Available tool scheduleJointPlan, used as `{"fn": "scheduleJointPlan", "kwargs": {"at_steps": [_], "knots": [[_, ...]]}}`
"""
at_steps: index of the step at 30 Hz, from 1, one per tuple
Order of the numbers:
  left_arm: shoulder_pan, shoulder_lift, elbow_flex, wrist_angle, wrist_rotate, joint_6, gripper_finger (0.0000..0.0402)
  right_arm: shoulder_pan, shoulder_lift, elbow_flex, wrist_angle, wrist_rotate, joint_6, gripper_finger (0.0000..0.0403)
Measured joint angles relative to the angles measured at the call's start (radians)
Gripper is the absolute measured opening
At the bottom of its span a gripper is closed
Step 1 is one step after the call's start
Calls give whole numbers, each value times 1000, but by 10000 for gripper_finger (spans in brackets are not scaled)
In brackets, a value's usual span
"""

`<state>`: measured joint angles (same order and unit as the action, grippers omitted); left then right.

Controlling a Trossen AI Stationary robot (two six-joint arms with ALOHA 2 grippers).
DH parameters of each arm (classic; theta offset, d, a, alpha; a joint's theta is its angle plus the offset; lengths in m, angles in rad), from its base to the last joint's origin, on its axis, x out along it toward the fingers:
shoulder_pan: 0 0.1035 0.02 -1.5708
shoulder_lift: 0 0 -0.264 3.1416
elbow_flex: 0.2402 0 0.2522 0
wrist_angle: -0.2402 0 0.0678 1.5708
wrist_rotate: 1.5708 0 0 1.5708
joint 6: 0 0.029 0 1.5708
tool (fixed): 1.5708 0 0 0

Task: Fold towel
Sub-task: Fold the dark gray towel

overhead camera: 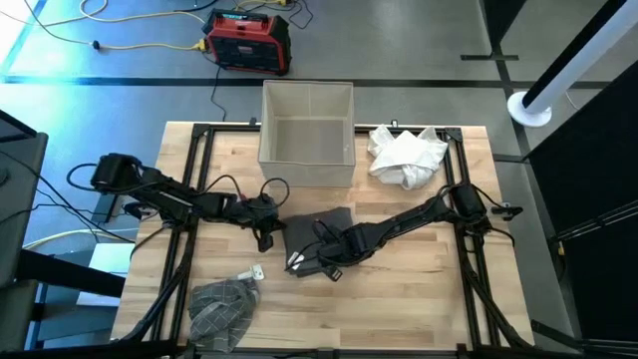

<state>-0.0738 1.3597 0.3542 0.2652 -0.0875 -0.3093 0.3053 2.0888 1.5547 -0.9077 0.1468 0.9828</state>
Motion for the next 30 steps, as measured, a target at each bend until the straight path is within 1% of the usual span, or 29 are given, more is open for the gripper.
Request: {"fn": "scheduleJointPlan", "kwargs": {"at_steps": [1, 3, 6, 12, 15, 17, 18, 21, 22, 24, 27, 30], "knots": [[0, -16, 0, -16, 0, 0, 1, 5, 0, -3, 8, 7, 11, 0], [0, -52, 0, -54, 0, 6, 0, 15, -2, -45, 84, 8, 36, 0], [-1, -129, 0, -111, 2, 6, 0, 26, -4, -107, 183, -12, 75, 0], [-17, -326, 1, -270, 54, -25, 0, 54, -69, -90, 73, 89, 167, 0], [-40, -428, 1, -356, 71, -57, 0, 48, -151, -71, 97, 178, 137, 0], [-57, -495, 1, -408, 79, -60, 0, 24, -172, -72, 161, 215, 69, 0], [-66, -523, 1, -422, 83, -49, 0, 6, -169, -72, 202, 216, 24, 0], [-84, -607, 1, -489, 117, -4, 0, -61, -145, -76, 311, 177, -88, 0], [-89, -631, 1, -508, 126, 2, 0, -82, -133, -76, 351, 165, -105, 0], [-96, -672, 1, -554, 131, -4, 0, -119, -103, -86, 372, 139, -120, 0], [-104, -723, 1, -630, 130, -50, 0, -144, -81, -125, 374, 77, -51, 0], [-116, -762, 1, -714, 127, -101, 0, -123, -89, -192, 378, -53, 28, 0]]}}
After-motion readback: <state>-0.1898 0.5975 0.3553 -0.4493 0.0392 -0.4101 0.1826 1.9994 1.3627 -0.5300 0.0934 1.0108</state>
